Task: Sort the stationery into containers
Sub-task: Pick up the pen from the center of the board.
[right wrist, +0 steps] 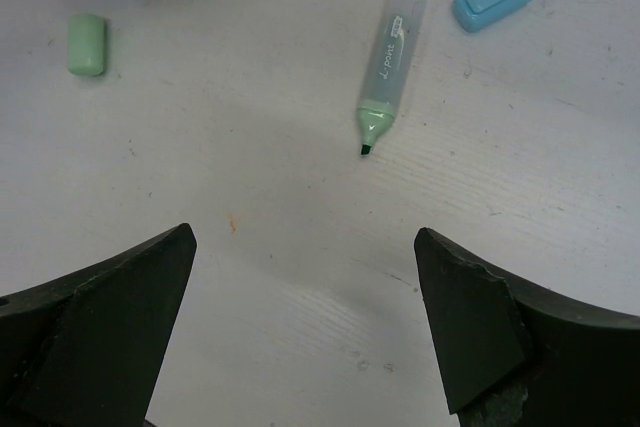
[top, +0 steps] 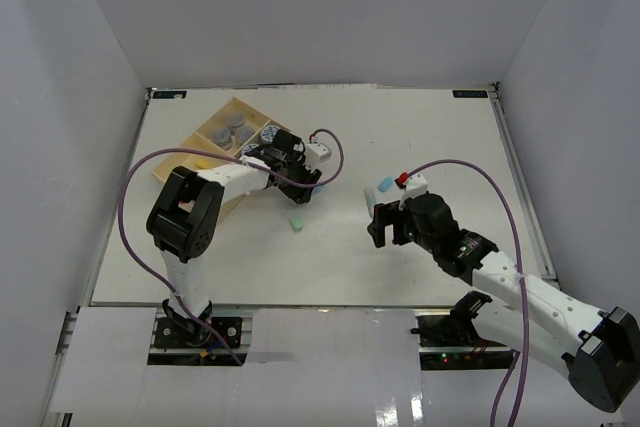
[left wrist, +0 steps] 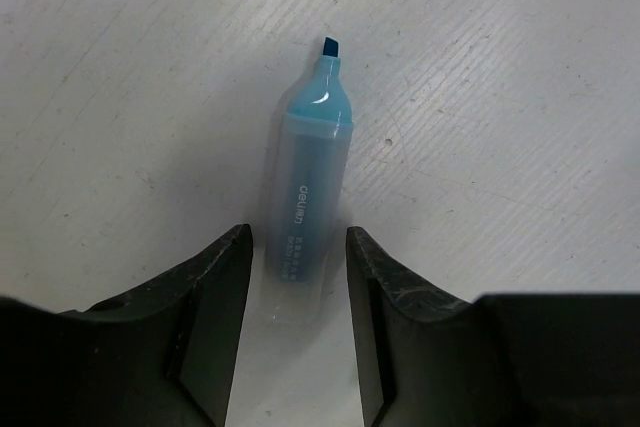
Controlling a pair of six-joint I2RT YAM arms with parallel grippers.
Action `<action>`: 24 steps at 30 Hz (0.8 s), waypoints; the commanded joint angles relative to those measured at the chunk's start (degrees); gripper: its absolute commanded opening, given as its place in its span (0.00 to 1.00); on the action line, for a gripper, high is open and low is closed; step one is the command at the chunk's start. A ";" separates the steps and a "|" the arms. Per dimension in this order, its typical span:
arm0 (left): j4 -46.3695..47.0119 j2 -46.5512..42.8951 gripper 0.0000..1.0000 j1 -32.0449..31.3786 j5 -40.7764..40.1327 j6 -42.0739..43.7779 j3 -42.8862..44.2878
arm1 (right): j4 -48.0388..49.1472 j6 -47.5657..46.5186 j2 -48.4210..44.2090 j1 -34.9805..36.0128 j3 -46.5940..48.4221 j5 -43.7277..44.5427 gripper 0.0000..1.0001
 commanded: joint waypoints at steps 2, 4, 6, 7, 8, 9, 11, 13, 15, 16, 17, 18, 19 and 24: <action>-2.27 -1.32 0.50 -1.81 -1.18 -2.17 -2.69 | 2.78 1.79 -1.83 -0.25 -0.37 -1.71 0.97; -2.09 -1.32 0.48 -2.25 -2.41 -2.44 -2.96 | 3.04 2.49 -2.10 -0.25 -0.72 -2.33 0.97; -1.83 -1.58 0.44 -2.61 -2.41 -2.70 -3.31 | 3.13 2.93 -2.28 -0.25 -0.81 -2.86 0.97; -1.74 -1.67 0.43 -3.04 -2.50 -2.88 -3.40 | 3.30 3.37 -2.45 -0.25 -0.72 -3.38 0.98; -1.57 -1.76 0.42 -3.31 -2.59 -2.96 -3.49 | 3.57 3.55 -2.45 -0.25 -0.81 -3.65 0.98; -1.48 -2.28 0.38 -3.57 -2.50 -3.05 -3.75 | 3.66 3.72 -2.54 -0.25 -0.72 -3.82 0.98; -1.04 -2.99 0.31 -4.36 -2.06 -3.75 -3.93 | 4.36 4.34 -2.89 -0.17 -0.72 -4.61 0.98; -0.60 -4.48 0.30 -4.71 -1.01 -4.19 -4.19 | 4.97 4.78 -2.89 -0.17 -0.54 -5.58 0.98; 0.01 -5.80 0.27 -4.89 -0.39 -5.16 -4.45 | 5.41 5.57 -2.80 -0.25 -0.11 -6.02 0.99; 0.10 -7.28 0.26 -4.98 -0.13 -5.60 -4.45 | 5.68 5.74 -2.54 -0.17 0.07 -6.54 0.99; 0.54 -8.26 0.25 -5.07 0.22 -5.95 -4.45 | 6.03 6.09 -2.37 -0.17 0.33 -6.72 0.99; 0.72 -9.22 0.24 -5.07 0.66 -6.56 -4.54 | 6.29 6.97 -2.10 -0.25 0.86 -6.81 1.00; 0.89 -10.28 0.23 -5.15 1.01 -6.83 -4.72 | 6.47 7.50 -1.40 -0.25 1.12 -7.16 1.00; 1.24 -17.57 0.20 -5.33 3.03 -9.11 -5.59 | 8.66 12.59 2.63 -0.25 4.45 -8.04 0.96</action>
